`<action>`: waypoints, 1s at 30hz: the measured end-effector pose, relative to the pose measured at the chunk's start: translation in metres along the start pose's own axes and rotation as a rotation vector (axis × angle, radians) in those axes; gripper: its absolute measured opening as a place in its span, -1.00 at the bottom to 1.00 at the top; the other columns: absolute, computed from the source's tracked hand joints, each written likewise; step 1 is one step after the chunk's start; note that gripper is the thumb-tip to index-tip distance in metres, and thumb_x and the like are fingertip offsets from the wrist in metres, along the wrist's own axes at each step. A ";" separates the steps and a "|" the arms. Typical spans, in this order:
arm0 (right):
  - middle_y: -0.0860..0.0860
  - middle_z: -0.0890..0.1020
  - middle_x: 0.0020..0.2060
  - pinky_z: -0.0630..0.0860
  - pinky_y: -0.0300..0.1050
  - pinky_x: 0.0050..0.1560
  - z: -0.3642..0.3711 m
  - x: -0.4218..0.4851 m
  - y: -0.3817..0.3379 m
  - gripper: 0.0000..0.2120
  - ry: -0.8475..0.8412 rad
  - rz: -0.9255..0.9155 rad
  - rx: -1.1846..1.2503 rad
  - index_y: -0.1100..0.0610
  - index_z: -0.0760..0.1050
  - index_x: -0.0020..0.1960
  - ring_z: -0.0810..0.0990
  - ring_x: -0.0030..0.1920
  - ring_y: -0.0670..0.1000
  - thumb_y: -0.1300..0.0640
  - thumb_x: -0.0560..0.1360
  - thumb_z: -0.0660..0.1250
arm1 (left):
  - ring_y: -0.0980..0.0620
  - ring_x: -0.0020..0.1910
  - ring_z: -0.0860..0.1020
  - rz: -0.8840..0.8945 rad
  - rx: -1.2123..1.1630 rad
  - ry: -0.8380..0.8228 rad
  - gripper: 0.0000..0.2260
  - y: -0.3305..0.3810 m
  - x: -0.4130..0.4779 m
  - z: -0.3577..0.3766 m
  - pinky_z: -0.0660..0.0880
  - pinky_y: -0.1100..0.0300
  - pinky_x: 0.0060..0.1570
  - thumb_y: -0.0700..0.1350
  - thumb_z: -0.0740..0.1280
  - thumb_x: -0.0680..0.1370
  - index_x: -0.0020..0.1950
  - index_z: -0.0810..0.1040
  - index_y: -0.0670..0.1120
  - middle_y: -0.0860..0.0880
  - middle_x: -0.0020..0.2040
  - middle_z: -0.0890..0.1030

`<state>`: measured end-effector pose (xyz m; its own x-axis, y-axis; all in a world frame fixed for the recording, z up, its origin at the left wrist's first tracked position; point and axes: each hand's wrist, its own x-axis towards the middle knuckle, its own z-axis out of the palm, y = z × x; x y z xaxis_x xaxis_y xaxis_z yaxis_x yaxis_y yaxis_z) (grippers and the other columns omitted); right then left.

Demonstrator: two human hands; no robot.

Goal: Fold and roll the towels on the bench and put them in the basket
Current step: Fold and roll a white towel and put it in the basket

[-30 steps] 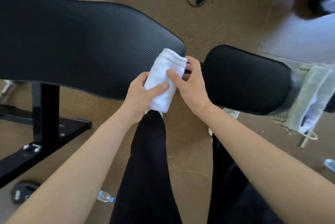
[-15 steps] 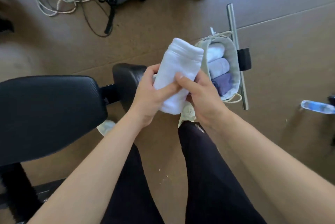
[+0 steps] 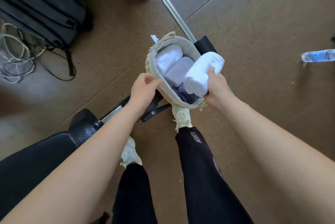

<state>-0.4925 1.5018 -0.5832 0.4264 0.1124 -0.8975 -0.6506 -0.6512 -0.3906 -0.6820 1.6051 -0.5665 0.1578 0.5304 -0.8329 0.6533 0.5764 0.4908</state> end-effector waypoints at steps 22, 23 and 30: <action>0.11 0.41 0.43 0.38 0.12 0.36 0.065 0.083 0.014 -0.41 0.242 -0.861 -0.990 0.10 0.28 0.54 0.37 0.43 0.18 -0.14 0.61 0.26 | 0.02 0.29 0.59 0.106 -0.018 -0.169 -0.19 0.007 0.076 0.011 0.70 -0.09 0.05 -0.24 0.44 0.54 0.59 0.18 0.38 0.10 0.46 0.46; 0.12 0.35 0.52 0.28 0.15 0.48 0.060 0.084 0.018 -0.38 0.102 -0.910 -1.042 0.13 0.25 0.57 0.26 0.53 0.20 -0.19 0.63 0.18 | 0.02 0.29 0.60 0.111 -0.017 -0.171 -0.19 0.007 0.076 0.010 0.70 -0.10 0.05 -0.24 0.44 0.54 0.58 0.18 0.38 0.10 0.45 0.47; 0.19 -0.29 0.63 -0.21 0.09 0.63 0.057 0.092 0.036 0.07 -0.268 -0.572 -1.126 0.17 -0.36 0.64 -0.32 0.64 0.12 -0.50 0.52 0.08 | 0.03 0.29 0.62 0.154 -0.001 -0.190 -0.20 0.000 0.080 0.008 0.69 -0.08 0.06 -0.17 0.48 0.57 0.60 0.16 0.38 0.05 0.59 0.33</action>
<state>-0.5120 1.5314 -0.6913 0.2430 0.6446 -0.7249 0.5228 -0.7165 -0.4619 -0.6633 1.6425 -0.6349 0.3920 0.4852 -0.7816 0.6101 0.4987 0.6156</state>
